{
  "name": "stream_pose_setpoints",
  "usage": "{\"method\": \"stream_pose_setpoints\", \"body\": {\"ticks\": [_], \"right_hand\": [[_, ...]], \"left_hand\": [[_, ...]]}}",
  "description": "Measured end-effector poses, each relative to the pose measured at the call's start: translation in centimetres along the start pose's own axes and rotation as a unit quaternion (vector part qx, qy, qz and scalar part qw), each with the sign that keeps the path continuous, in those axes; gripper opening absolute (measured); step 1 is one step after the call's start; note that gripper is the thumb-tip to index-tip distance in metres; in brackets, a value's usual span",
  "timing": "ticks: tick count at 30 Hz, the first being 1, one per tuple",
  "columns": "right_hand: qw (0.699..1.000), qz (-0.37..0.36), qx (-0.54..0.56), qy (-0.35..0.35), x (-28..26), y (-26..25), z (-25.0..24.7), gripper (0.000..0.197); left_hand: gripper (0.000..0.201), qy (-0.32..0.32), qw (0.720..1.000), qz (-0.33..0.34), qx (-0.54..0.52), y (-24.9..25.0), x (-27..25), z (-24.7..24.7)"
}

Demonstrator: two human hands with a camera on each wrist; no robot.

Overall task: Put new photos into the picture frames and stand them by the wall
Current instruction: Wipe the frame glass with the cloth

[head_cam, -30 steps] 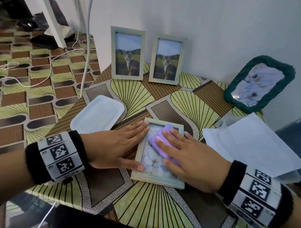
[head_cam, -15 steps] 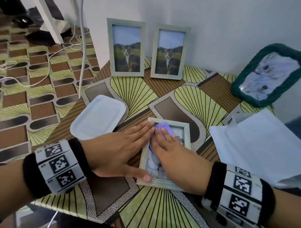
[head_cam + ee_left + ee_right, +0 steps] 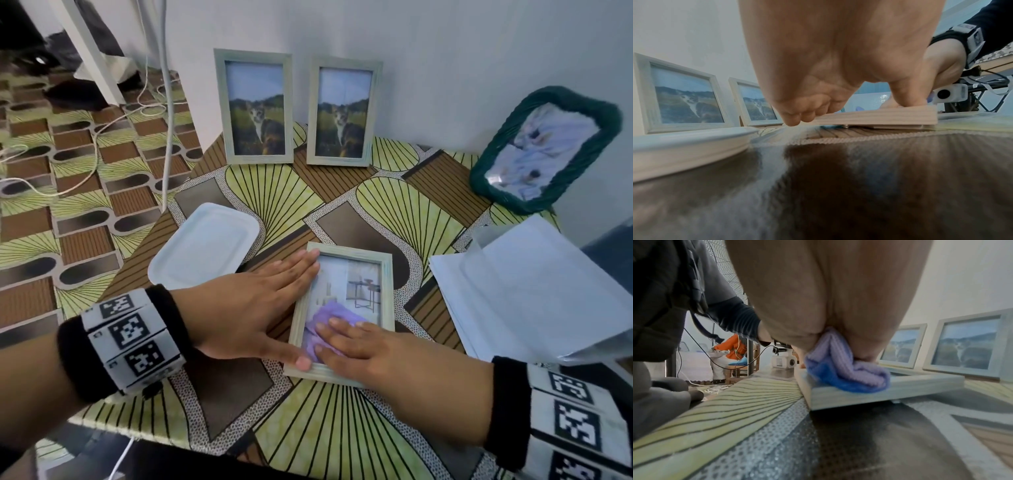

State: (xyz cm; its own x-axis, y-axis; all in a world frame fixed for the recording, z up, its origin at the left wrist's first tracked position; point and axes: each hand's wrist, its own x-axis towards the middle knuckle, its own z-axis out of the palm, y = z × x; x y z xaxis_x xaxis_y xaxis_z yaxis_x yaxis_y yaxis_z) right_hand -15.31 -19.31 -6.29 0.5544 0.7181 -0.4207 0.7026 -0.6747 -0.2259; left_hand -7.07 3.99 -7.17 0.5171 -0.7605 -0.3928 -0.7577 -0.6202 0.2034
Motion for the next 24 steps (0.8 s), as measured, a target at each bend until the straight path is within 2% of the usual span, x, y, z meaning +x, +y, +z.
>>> {"method": "stream_pose_setpoints", "body": {"ticks": [3, 6, 7, 10, 18, 24], "right_hand": [[1.000, 0.000, -0.003, 0.003, -1.0, -0.4, -0.5, 0.074], [0.994, 0.031, -0.093, 0.051, -1.8, -0.8, -0.4, 0.061], [0.993, 0.043, -0.106, 0.041, -1.9, -1.0, -0.4, 0.058], [0.993, 0.066, -0.098, -0.010, -1.8, -0.9, -0.4, 0.056], [0.985, 0.101, -0.140, -0.015, -0.3, 1.2, -1.2, 0.055], [0.988, 0.129, -0.089, 0.009, 1.9, 2.2, -2.9, 0.061]], "left_hand": [[0.120, -0.010, 1.000, -0.002, -0.019, 0.0, 0.0, -0.1], [0.120, -0.013, 0.999, -0.002, -0.035, 0.1, 0.0, -0.1], [0.120, -0.013, 0.999, -0.002, -0.042, 0.1, 0.0, -0.2], [0.122, -0.015, 0.998, -0.001, -0.058, 0.0, 0.0, -0.2], [0.125, -0.014, 0.998, -0.007, -0.068, 0.1, 0.0, -0.3], [0.123, -0.012, 0.998, -0.015, -0.068, 0.1, 0.2, -0.4]]}}
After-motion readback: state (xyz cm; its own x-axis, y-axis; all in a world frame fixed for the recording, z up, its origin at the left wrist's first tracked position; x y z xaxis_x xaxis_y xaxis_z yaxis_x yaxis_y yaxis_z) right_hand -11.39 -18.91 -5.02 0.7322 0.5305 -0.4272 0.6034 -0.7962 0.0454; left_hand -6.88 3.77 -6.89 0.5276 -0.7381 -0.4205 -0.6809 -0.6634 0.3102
